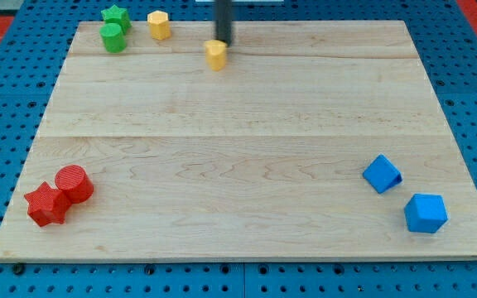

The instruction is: Slide the heart to the bottom right of the green circle

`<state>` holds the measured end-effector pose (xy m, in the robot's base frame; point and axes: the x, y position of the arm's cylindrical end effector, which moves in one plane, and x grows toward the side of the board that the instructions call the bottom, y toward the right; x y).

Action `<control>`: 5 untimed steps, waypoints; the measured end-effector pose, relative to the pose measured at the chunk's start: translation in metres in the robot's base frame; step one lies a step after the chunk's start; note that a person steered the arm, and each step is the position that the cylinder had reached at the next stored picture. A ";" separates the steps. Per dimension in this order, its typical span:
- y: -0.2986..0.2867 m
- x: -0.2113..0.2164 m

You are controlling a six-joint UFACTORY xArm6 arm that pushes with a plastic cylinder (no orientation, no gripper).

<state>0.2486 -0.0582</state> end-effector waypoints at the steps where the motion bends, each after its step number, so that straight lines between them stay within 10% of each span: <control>1: 0.057 0.051; 5: -0.095 0.036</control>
